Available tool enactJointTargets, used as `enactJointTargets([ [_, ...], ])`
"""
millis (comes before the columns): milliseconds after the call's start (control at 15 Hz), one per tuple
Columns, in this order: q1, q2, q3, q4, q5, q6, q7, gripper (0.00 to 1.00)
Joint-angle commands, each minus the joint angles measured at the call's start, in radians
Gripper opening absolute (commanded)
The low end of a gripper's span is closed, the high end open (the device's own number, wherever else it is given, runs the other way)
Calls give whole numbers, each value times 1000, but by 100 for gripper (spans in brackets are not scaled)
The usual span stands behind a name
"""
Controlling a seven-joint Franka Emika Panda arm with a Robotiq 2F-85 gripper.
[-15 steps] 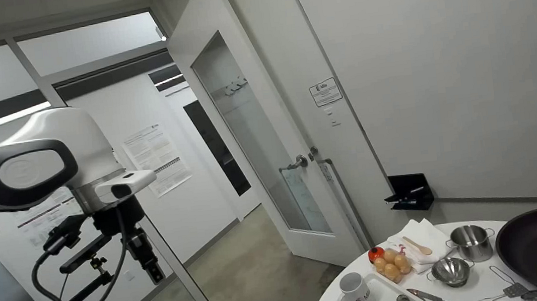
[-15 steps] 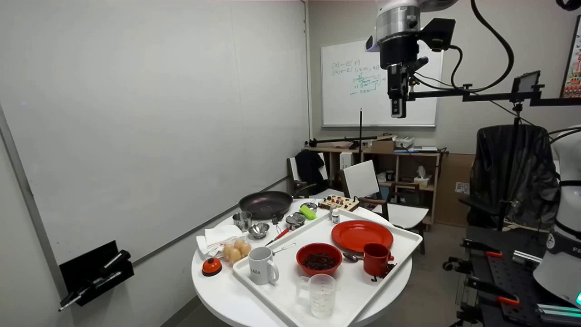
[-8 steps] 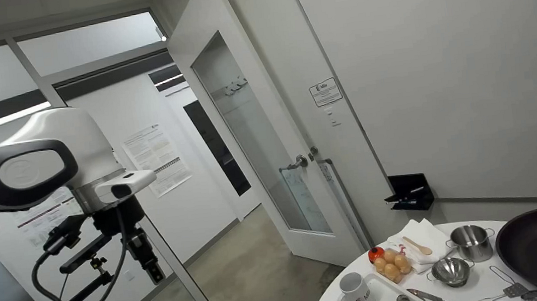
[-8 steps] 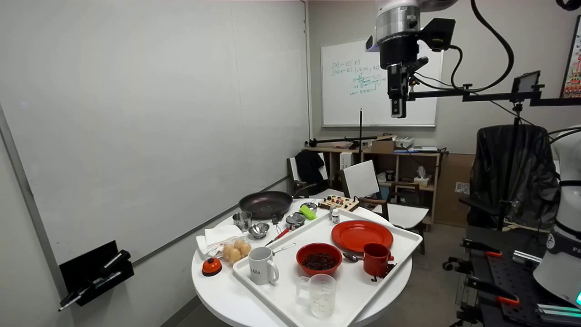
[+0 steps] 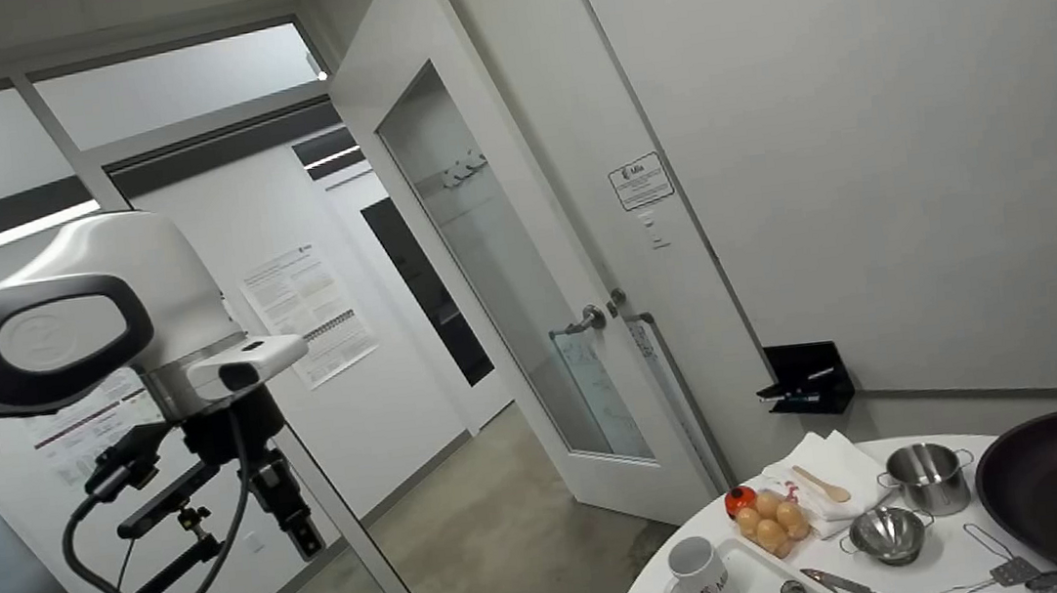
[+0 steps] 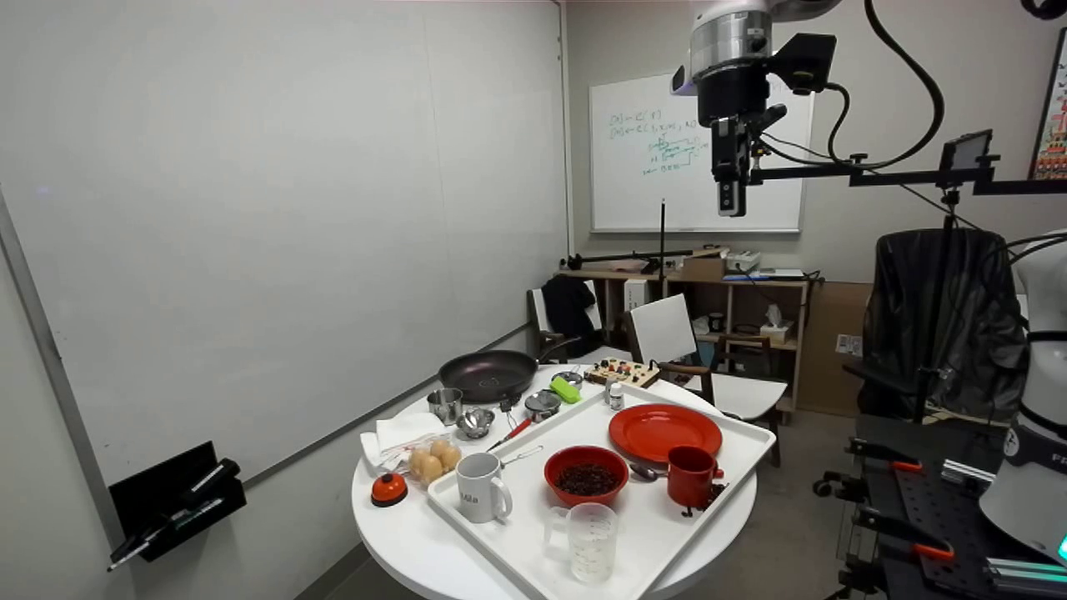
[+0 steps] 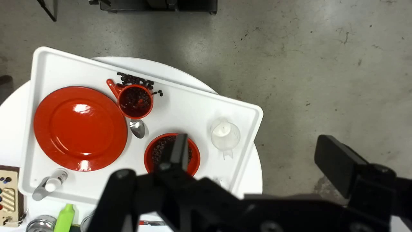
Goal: Pour the contents in the red mug into the red bowl
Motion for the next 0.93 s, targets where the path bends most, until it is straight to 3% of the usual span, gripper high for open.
enactJointTargets([
  [0,-7,1,6,2,2,-2,-2,100],
  [867,-23,28,6,-29,-15,34,19,100],
])
